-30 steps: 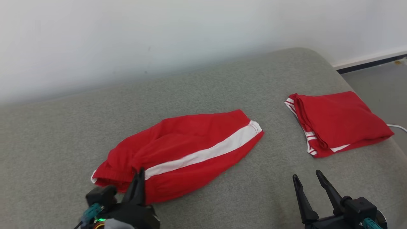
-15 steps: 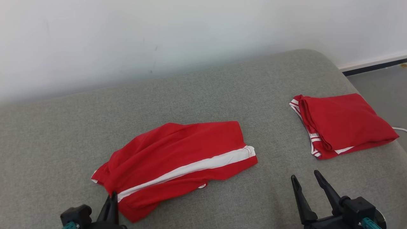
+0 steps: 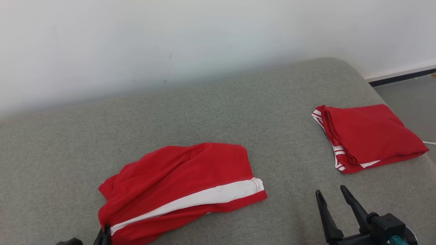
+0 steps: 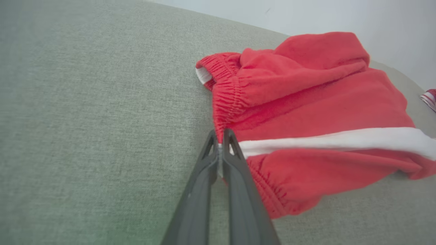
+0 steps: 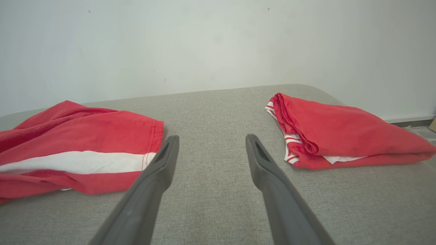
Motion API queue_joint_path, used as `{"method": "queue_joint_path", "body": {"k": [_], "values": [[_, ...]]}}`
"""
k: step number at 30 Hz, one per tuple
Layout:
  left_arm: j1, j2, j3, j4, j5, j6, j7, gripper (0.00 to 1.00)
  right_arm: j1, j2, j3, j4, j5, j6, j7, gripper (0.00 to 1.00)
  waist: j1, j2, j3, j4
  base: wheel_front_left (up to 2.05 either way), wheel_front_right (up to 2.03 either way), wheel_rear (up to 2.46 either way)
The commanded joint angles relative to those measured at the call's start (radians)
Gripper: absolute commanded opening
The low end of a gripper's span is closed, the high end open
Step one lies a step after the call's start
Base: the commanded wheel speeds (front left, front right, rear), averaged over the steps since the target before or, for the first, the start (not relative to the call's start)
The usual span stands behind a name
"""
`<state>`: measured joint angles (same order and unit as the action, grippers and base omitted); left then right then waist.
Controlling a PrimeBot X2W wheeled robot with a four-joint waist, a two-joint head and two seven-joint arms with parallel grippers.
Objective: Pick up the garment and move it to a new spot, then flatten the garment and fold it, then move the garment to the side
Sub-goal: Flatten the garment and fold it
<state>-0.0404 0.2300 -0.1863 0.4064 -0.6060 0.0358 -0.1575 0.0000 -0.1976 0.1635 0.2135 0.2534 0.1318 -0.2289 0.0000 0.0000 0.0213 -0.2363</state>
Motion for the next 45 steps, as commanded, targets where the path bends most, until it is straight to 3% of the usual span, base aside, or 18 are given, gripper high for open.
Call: {"method": "queue_joint_path", "body": {"k": [1, 4, 5, 6, 7, 14, 18, 22, 35, 45], "values": [[0.016, 0.005, 0.005, -0.011, -0.006, 0.007, -0.004, 0.0, 0.006, 0.0, -0.001, -0.003, -0.004, -0.003, 0.001, 1.0, 0.0, 0.0, -0.005, 0.008, 0.0, 0.0, 0.0], [0.022, 0.009, 0.004, -0.025, -0.003, 0.016, -0.002, 0.0, 0.009, 0.002, 0.004, -0.005, -0.005, -0.003, 0.003, 1.0, 0.0, 0.0, -0.008, 0.015, 0.0, 0.0, 0.0], [0.022, 0.01, 0.004, -0.03, 0.004, 0.019, -0.011, 0.08, 0.008, 0.002, 0.005, -0.006, -0.005, -0.003, 0.004, 1.0, 0.0, 0.0, -0.009, 0.017, 0.0, 0.0, 0.0], [0.023, 0.008, 0.003, -0.035, 0.007, 0.023, -0.019, 0.91, 0.008, 0.003, 0.006, -0.006, -0.005, -0.003, 0.004, 1.0, 0.0, 0.0, -0.01, 0.019, 0.0, 0.0, 0.0], [0.025, 0.003, -0.001, -0.037, 0.01, 0.024, -0.025, 1.0, 0.008, 0.002, 0.006, -0.006, -0.005, -0.003, 0.005, 1.0, 0.0, 0.0, -0.011, 0.021, 0.0, 0.0, 0.0], [0.045, -0.019, -0.006, -0.067, 0.038, 0.018, -0.084, 1.0, 0.017, -0.002, -0.011, -0.009, -0.008, -0.003, 0.005, 1.0, 0.0, 0.0, -0.018, 0.048, 0.0, 0.0, 0.0], [0.073, -0.041, 0.042, -0.108, 0.066, 0.036, -0.106, 1.0, 0.018, 0.0, -0.022, -0.013, -0.014, -0.003, 0.004, 1.0, 0.0, 0.0, -0.024, 0.072, 0.0, 0.0, 0.0], [0.108, -0.073, 0.118, -0.212, 0.154, 0.025, -0.107, 1.0, 0.024, 0.002, -0.032, -0.016, -0.026, -0.003, 0.0, 1.0, 0.0, 0.0, -0.032, 0.099, 0.0, 0.0, 0.0], [0.196, -0.162, 0.237, -0.345, 0.394, -0.122, -0.107, 1.0, 0.046, 0.038, -0.095, 0.004, -0.068, -0.003, -0.027, 1.0, 0.0, 0.0, -0.082, 0.153, 0.0, 0.0, 0.0], [0.21, -0.17, 0.256, -0.292, 0.426, -0.158, -0.108, 1.0, 0.029, 0.036, -0.115, 0.057, -0.077, -0.003, -0.034, 1.0, 0.0, 0.0, -0.108, 0.169, 0.0, 0.0, 0.0]]}}
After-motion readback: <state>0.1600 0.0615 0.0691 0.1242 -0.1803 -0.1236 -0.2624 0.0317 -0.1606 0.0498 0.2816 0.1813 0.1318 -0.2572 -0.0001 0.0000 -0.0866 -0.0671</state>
